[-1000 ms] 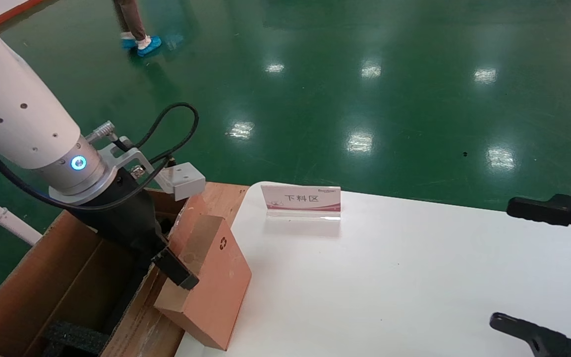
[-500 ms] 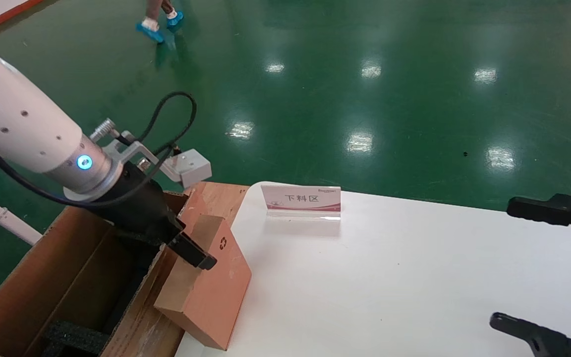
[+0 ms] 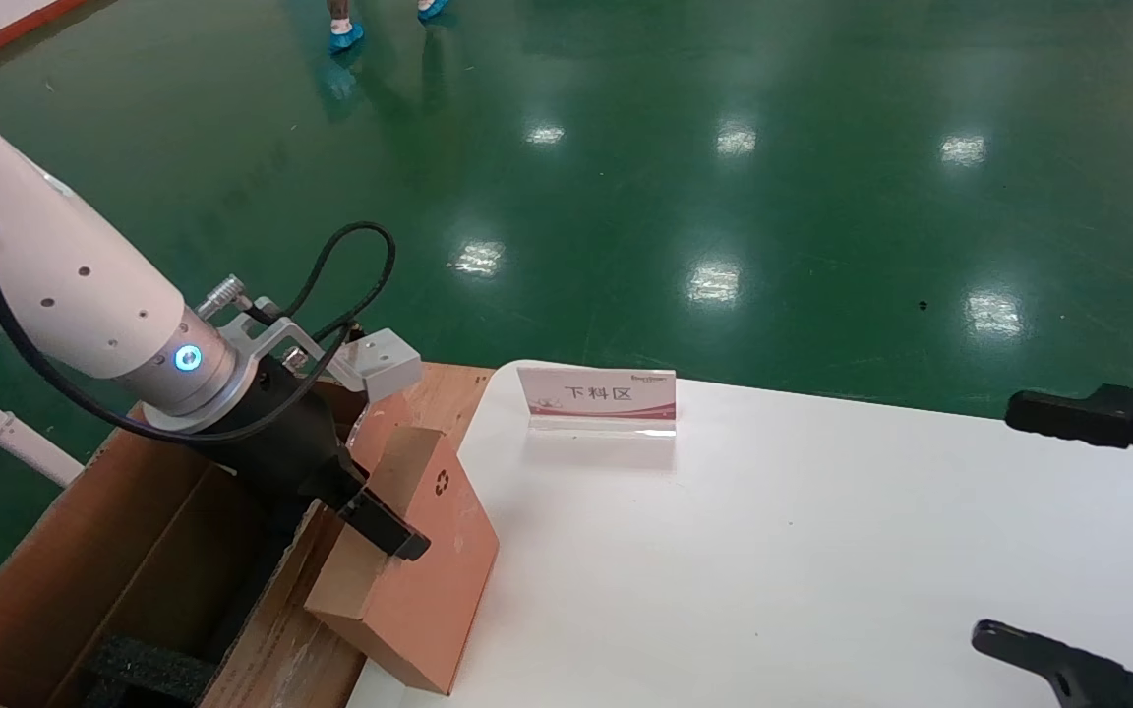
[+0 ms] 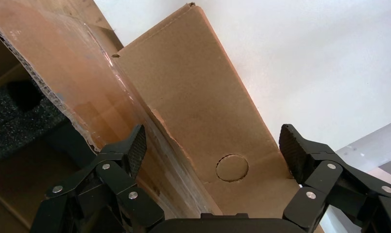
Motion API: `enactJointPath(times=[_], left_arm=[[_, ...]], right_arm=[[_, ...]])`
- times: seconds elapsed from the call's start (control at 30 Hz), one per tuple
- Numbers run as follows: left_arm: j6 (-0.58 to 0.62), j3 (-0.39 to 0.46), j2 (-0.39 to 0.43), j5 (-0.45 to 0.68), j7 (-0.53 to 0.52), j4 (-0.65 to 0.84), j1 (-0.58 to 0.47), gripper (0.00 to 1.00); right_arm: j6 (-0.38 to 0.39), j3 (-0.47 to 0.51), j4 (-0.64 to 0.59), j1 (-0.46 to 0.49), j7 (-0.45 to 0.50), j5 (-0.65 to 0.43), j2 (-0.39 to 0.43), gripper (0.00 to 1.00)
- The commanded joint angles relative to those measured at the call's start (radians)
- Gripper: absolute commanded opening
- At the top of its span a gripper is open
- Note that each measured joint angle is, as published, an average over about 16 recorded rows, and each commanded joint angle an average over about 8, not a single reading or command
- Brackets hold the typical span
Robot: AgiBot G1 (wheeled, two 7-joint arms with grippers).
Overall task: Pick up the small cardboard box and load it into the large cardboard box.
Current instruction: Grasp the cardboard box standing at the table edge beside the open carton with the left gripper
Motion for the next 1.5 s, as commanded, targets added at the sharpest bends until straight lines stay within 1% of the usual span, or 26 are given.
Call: enactJointPath(times=[0.03, 0.07, 0.1, 0.33, 0.37, 1.5], left_arm=[[-0.003, 0.002, 0.000, 0.000, -0.001, 0.000, 0.004, 1.00], [-0.004, 0.002, -0.001, 0.000, -0.001, 0.000, 0.005, 1.00], [-0.005, 0.002, -0.001, 0.000, -0.001, 0.000, 0.006, 0.87], [-0.005, 0.002, -0.001, 0.000, -0.001, 0.000, 0.006, 0.00], [-0.004, 0.002, -0.001, 0.000, -0.001, 0.000, 0.006, 0.00], [-0.002, -0.007, 0.003, -0.003, 0.008, 0.017, -0.007, 0.00]], right_arm=[[0.000, 0.000, 0.000, 0.000, 0.000, 0.000, 0.000, 1.00], [0.000, 0.000, 0.000, 0.000, 0.000, 0.000, 0.000, 1.00], [0.000, 0.000, 0.000, 0.000, 0.000, 0.000, 0.000, 0.98], [0.000, 0.000, 0.000, 0.000, 0.000, 0.000, 0.000, 0.11], [0.000, 0.000, 0.000, 0.000, 0.000, 0.000, 0.000, 0.00], [0.000, 0.000, 0.000, 0.000, 0.000, 0.000, 0.000, 0.00]])
